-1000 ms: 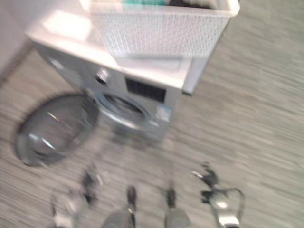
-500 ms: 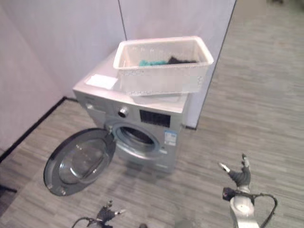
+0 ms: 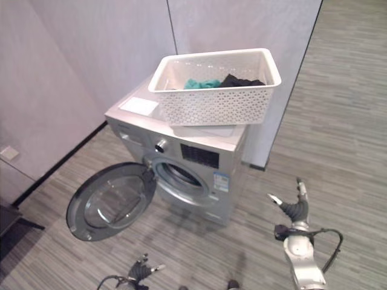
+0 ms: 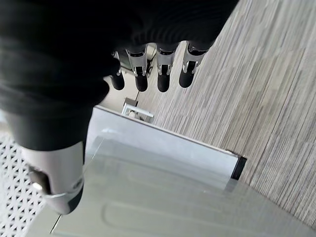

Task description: Grab the laundry basket,head to the washer,open it,put in the laundry and shut it.

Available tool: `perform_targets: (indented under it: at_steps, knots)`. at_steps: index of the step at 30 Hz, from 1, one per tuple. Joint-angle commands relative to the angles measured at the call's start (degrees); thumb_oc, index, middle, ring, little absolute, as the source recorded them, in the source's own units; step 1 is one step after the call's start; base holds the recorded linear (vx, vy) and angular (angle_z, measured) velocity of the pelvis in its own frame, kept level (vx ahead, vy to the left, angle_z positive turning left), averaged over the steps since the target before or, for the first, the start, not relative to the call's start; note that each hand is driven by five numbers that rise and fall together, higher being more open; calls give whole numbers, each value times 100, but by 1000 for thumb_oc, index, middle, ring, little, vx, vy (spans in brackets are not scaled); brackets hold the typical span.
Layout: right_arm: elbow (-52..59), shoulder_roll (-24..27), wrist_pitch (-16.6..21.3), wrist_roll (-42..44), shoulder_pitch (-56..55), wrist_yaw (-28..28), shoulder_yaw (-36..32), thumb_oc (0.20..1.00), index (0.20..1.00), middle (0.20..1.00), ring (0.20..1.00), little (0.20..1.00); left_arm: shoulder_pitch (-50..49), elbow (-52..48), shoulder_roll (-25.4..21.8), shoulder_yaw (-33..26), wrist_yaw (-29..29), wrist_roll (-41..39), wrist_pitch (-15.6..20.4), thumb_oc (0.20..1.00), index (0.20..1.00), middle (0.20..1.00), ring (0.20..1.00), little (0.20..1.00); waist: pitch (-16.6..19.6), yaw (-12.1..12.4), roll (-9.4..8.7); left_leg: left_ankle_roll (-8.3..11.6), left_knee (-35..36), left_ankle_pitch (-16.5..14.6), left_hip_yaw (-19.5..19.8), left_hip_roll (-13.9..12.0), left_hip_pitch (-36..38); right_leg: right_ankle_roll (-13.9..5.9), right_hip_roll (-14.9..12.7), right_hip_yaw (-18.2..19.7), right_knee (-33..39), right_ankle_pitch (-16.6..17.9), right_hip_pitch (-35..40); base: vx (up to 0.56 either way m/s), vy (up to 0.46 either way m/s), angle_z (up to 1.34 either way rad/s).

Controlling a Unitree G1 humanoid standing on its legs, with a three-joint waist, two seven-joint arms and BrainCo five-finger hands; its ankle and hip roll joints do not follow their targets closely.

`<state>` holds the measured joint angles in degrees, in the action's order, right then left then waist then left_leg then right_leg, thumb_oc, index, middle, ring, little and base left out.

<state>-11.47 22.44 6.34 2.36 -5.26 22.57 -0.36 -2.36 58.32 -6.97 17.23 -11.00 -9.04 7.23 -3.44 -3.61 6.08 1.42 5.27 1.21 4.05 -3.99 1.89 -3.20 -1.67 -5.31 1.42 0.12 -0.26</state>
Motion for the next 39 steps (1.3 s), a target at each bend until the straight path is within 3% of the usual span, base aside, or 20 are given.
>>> perform_targets:
  at_steps: [1,9,11,12,14,16,17,18,19,21,24,25,30,31,33,37,38,39]
  knots:
    - [464,45,265,-75,126,-72,-28,1000,1000,1000,1000,1000,336,317,-192,-108,-116,-100,64,1000,1000,1000,1000,1000,197,135,-486,-263,-27,-557,-108,452,337,-499,-573,89,-48,-113,12,26,-124,2]
    - [1101,127,367,-296,144,168,-237,1000,1000,1000,1000,1000,451,495,-159,-269,-140,-231,4,1000,1000,1000,1000,1000,239,126,-519,-107,-93,-561,38,228,392,-288,-359,53,-104,-369,183,30,-133,14]
    - [1833,268,502,-662,211,527,-619,1000,1000,1000,1000,1000,453,362,-183,-399,-176,-345,33,1000,1000,1000,1000,1000,184,129,-581,16,-579,-624,113,119,256,-114,-174,85,-162,-544,256,61,-230,9]
    - [1849,263,493,-669,203,527,-627,1000,1000,1000,1000,1000,455,360,-184,-394,-176,-346,31,1000,1000,1000,1000,1000,179,126,-579,20,-636,-655,123,119,228,-111,-172,77,-167,-548,256,12,-116,13]
    - [2098,435,486,-989,263,828,-962,1000,1000,1000,1000,1000,516,220,-191,-400,-186,-413,88,1000,1000,1000,1000,1000,0,153,-666,143,-1526,-514,159,185,-176,-20,-132,67,-155,-600,358,-49,-99,14]
    - [2106,430,479,-998,267,831,-975,1000,1000,1000,1000,1000,530,216,-192,-393,-187,-416,83,1000,1000,1000,1000,1000,-9,131,-658,144,-1670,-569,194,194,-265,-21,-131,36,-155,-598,350,-76,-55,62]
    - [2311,554,429,-1176,403,1096,-1231,1000,1000,1000,1000,1000,590,88,-199,-373,-211,-445,104,1000,1000,1000,1000,1000,-214,176,-710,230,-2610,-330,285,302,-809,55,-113,-10,-155,-583,403,-52,-103,65]
    - [2524,618,455,-1264,670,1297,-1326,1000,1000,1000,1000,1000,547,30,-226,-379,-213,-418,89,1000,1000,1000,1000,1000,-240,229,-750,266,-2912,-220,375,271,-1054,72,-111,5,-114,-587,473,-10,-90,56]
    - [2570,656,469,-1293,763,1347,-1372,1000,1000,1000,1000,1000,536,32,-238,-375,-192,-388,73,1000,1000,1000,1000,1000,-217,213,-746,275,-2861,-278,376,150,-1105,57,-132,-24,-82,-599,503,119,33,43]
    - [2685,726,439,-1327,853,1422,-1488,1000,1000,1000,1000,1000,507,20,-221,-352,-181,-316,46,1000,1000,1000,1000,1000,-167,163,-754,274,-2171,-301,136,-329,-915,-2,-235,-103,-52,-634,544,133,121,23]
    - [2918,799,462,-1486,1074,1686,-1627,1000,1000,1000,1000,1000,589,357,-199,-337,-247,-182,41,1000,1000,1000,1000,1000,-82,101,-710,325,-880,133,-167,-959,-826,-177,-369,-106,14,-714,595,138,238,19]
    - [3242,799,452,-1707,1040,1673,-1724,1000,1000,1000,1000,1000,651,468,-175,-358,-323,-83,63,1000,1000,1000,1000,1000,6,47,-617,367,-643,154,-373,-947,-753,-293,-461,-151,59,-706,641,138,270,19]
    - [3588,877,350,-1990,1263,1670,-1834,1000,1000,1000,1000,1000,716,584,-129,-313,-373,81,64,1000,1000,1000,1000,1000,107,40,-518,357,-773,-26,-572,-674,-629,-465,-802,-211,-47,-596,707,140,322,-2]
    - [3549,1050,240,-2192,1778,1629,-1667,1000,1000,1000,1000,1000,715,587,-212,-224,-307,268,11,1000,1000,1000,1000,1000,176,158,-467,139,-745,-278,-604,-315,-455,-499,-1094,-174,-508,-531,568,128,394,-16]
    - [3370,1196,171,-2208,2044,1582,-1531,1000,1000,1000,1000,1000,682,516,-279,-198,-288,321,1,1000,1000,1000,1000,1000,172,272,-475,0,-704,-384,-605,-125,-347,-537,-1216,-108,-881,-542,426,125,385,-22]
    - [2420,1899,-71,-1892,2725,1389,-1129,1000,1000,1000,1000,1000,569,416,-499,-139,-150,250,-31,1000,1000,1000,1000,1000,111,389,-484,-326,-499,-406,-451,219,-109,-508,-1222,305,-2019,-68,-164,61,268,-29]
    - [1754,2275,-143,-1666,3337,1390,-807,1000,1000,1000,1000,1000,556,493,-602,-55,-119,204,-35,1000,1000,1000,1000,1000,57,482,-527,-394,-529,-478,-468,305,-61,-540,-1272,226,-2191,95,-355,42,145,-16]
    - [1670,2309,-118,-1646,3426,1411,-747,1000,1000,1000,1000,1000,571,498,-587,-73,-118,199,-31,1000,1000,1000,1000,1000,44,475,-512,-402,-538,-482,-478,310,-69,-547,-1276,238,-2188,103,-363,56,107,-4]
